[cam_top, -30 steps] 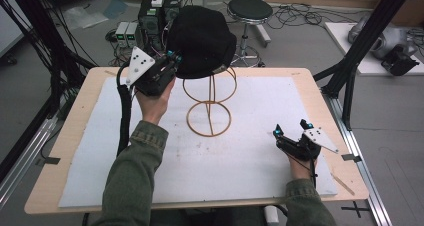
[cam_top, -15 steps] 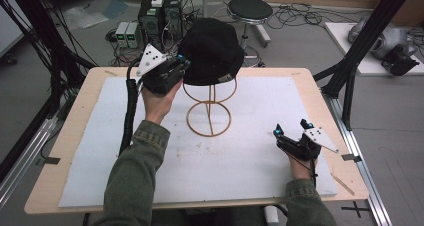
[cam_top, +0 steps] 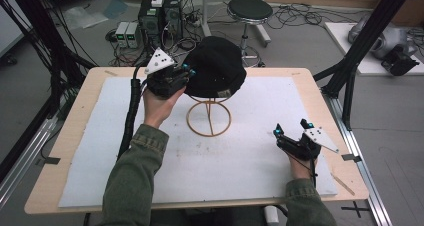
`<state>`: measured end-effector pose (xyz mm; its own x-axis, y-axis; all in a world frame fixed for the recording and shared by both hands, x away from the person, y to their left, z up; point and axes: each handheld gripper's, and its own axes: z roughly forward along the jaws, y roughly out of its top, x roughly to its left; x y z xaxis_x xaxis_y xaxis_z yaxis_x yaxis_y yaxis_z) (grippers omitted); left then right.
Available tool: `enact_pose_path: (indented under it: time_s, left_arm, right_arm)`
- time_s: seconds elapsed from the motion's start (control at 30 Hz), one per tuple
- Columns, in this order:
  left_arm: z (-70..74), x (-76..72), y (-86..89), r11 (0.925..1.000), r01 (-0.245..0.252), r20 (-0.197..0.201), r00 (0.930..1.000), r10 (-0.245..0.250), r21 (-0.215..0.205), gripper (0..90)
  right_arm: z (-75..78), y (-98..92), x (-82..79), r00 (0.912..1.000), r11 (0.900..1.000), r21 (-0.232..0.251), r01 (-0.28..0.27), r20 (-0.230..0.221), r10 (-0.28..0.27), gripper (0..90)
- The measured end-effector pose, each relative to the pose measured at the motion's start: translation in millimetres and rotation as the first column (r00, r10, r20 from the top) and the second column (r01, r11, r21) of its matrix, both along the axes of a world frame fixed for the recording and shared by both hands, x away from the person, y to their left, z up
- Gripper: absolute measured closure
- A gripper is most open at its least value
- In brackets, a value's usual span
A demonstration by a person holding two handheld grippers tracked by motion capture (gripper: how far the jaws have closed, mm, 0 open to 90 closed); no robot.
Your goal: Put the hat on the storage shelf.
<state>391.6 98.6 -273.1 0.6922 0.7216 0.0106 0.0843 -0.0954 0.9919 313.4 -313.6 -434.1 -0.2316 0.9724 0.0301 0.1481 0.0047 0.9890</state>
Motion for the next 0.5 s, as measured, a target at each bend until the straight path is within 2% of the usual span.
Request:
enact_pose_path:
  time_s: [0.2,0.5]
  left_arm:
    - [-8.8,-3.4,3.9,0.9997,0.006,-0.006,1.0000,-0.006,-0.025,87.2]
    - [-21.9,-8.3,11.5,0.9967,0.033,0.030,0.9991,-0.031,-0.075,85.4]
  right_arm:
    - [0.1,0.0,-0.2,1.0000,1.000,0.001,0.001,-0.001,-0.001,7.7]
    - [0.1,0.0,-0.2,1.0000,1.000,-0.001,0.004,-0.001,-0.004,7.7]
